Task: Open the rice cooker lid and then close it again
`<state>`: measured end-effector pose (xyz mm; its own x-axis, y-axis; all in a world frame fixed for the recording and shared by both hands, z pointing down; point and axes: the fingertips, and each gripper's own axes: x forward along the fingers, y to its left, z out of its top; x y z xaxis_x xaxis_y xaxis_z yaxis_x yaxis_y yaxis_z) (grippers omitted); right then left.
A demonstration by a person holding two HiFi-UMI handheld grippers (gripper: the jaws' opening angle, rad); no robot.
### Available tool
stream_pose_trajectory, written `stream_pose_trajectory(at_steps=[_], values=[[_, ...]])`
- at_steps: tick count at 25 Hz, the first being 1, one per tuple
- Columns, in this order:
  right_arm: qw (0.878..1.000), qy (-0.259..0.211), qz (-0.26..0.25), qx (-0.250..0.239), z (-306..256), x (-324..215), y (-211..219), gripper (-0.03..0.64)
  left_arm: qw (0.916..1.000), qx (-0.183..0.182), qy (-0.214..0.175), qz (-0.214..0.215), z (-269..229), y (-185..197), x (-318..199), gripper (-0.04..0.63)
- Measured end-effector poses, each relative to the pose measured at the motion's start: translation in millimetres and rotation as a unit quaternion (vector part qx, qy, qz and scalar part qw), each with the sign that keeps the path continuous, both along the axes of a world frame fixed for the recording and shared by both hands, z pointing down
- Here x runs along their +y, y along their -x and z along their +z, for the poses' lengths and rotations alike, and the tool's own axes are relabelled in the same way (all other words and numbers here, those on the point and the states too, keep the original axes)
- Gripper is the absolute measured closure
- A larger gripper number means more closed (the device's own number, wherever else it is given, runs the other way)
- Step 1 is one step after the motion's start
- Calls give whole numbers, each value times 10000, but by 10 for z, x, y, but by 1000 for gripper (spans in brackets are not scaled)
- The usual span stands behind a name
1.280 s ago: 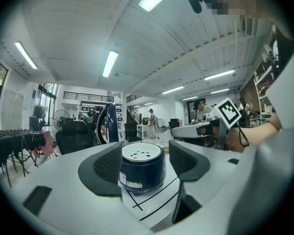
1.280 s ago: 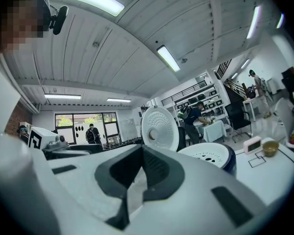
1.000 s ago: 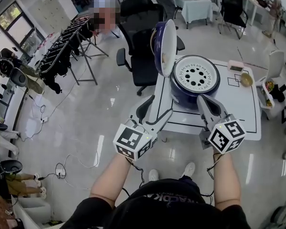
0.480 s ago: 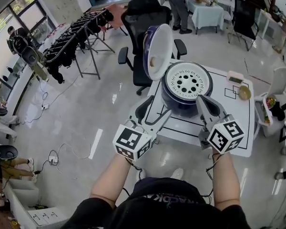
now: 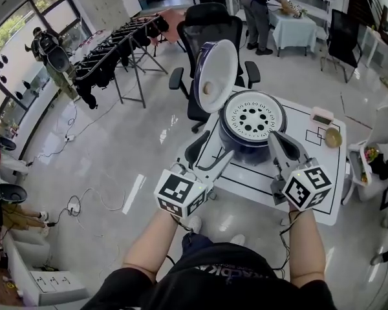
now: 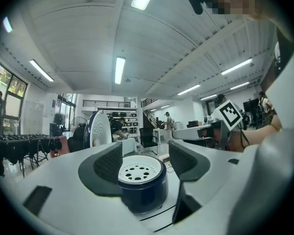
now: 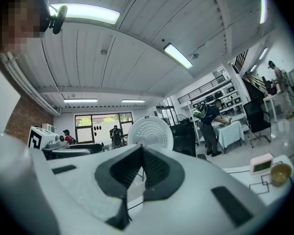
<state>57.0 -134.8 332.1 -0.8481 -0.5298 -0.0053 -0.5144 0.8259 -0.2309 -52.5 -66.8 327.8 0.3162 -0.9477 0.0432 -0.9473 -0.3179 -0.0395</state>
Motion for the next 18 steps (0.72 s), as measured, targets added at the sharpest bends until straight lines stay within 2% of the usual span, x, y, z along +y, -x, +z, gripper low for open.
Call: stream_pose_trajectory(at_steps=[7, 12, 18], values=[[9999, 34, 155, -5, 48, -90, 76, 615, 9998, 16, -190, -93, -170, 304, -119, 298], [9993, 11, 370, -1, 7, -268, 220, 615, 9997, 59, -228, 9, -233, 597, -330, 299], [9979, -58, 644, -30, -112, -568, 560, 615, 9992, 72, -382, 81, -420, 1143, -684, 304]])
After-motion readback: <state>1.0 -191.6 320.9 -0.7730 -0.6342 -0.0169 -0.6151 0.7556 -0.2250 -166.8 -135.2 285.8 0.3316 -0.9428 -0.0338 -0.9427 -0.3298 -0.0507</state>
